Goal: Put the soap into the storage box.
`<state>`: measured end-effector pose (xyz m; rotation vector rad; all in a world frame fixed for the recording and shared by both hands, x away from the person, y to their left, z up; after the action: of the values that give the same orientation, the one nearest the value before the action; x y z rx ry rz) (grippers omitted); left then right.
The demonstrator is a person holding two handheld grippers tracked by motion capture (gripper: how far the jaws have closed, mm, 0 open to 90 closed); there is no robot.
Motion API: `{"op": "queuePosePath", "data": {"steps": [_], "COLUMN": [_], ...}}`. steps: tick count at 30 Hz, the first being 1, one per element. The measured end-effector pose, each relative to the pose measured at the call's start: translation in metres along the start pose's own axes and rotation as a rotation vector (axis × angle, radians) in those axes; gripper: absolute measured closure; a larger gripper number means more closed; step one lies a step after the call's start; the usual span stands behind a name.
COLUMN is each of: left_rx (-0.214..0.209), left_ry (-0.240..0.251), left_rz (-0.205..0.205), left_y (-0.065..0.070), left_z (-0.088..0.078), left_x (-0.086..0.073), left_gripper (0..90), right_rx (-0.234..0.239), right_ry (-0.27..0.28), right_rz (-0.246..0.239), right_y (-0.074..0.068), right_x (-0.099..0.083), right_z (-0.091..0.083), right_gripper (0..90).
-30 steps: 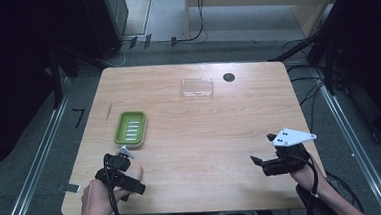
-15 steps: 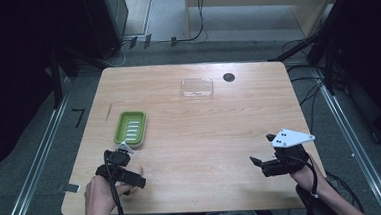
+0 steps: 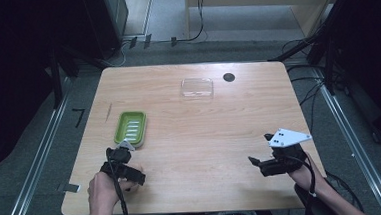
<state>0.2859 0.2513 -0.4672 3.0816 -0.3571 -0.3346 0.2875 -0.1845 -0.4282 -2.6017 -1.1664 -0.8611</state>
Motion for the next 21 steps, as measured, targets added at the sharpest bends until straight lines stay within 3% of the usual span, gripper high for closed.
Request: {"op": "queuePosePath", "data": {"steps": [6,14,21], "left_rx": [-0.015,0.008,0.017], "left_ry": [0.008,0.015,0.016], "left_rz": [0.006,-0.007,0.002], "left_y": [0.0005,-0.0025,-0.0024], "left_z": [0.0018,0.0045,0.0044], "left_x": [0.0015,0.0017,0.0020], "left_gripper": [17.4,30.3,31.8], "right_rx": [-0.001,0.000,-0.002], "right_ry": [0.005,0.010,0.008], "right_rz": [-0.002,0.002,-0.002], "right_y": [0.0002,0.0003,0.0003], "right_x": [0.0009,0.0007,0.0007], "right_z": [0.0005,0.0000,0.0001], "right_gripper": [13.5,13.5,13.5]}}
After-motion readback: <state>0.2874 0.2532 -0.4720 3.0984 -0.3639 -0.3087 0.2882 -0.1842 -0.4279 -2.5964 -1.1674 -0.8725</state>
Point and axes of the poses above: each handheld gripper's, and its own axes: z roughly forward along the jaws, x roughly out of its top, y roughly to its right, the point moved 3 cm from there along z, roughly forward along the jaws, and after that the axes turned 15 degrees about -y, right-handed, at the moved point
